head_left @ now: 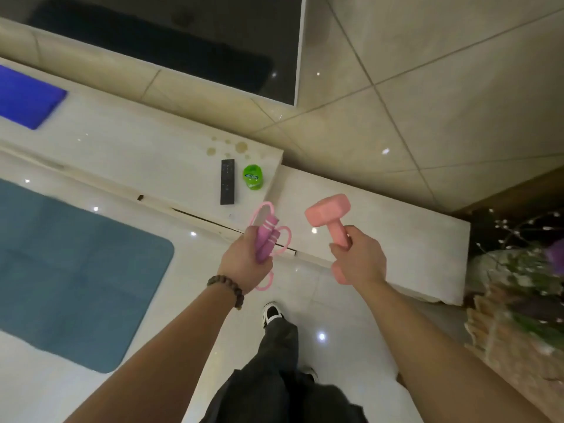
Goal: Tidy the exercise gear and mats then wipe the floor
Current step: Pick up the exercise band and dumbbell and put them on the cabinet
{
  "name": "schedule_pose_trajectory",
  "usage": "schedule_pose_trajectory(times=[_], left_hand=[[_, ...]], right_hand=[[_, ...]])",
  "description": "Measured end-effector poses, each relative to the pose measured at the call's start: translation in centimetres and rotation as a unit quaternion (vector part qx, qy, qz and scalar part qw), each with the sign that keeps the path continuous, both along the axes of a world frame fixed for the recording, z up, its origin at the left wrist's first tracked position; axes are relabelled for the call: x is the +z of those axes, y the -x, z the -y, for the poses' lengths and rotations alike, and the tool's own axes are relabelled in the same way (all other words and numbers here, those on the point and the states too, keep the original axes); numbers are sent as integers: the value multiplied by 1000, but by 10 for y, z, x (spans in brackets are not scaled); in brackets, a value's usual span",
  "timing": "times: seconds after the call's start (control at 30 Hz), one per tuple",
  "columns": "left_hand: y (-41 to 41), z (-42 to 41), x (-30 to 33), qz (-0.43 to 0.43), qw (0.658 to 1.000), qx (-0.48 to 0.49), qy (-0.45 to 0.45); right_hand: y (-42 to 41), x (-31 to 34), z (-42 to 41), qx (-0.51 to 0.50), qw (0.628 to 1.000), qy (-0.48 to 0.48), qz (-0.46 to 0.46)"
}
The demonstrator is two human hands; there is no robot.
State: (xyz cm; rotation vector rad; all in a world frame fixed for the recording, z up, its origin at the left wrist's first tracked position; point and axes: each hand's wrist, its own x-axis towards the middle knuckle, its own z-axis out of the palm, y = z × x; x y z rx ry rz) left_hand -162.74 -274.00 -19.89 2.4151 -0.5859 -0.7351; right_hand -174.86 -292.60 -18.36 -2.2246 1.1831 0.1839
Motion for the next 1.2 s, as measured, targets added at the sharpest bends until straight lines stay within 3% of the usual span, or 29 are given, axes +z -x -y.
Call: schedule_pose_trajectory(times=[0.3,0.5,0.8,0.97,1.2], left_hand=[[-67,82,-130,121,968,-204,-77],[-94,122,-234,228,938,-245,-93],[-97,113,-344,126,950,-254,-128],[-105,113,-355,174,961,-205,-61],[-117,133,-367,100,950,-221,-197]], right_hand=[[-63,-108,75,34,999,24,-12],[-94,-197,117,54,997,47,3],[-117,-279,148,105,993,46,-2],[-131,-294,153,149,987,52,4],[-164,-312,169,169,984,53,25]])
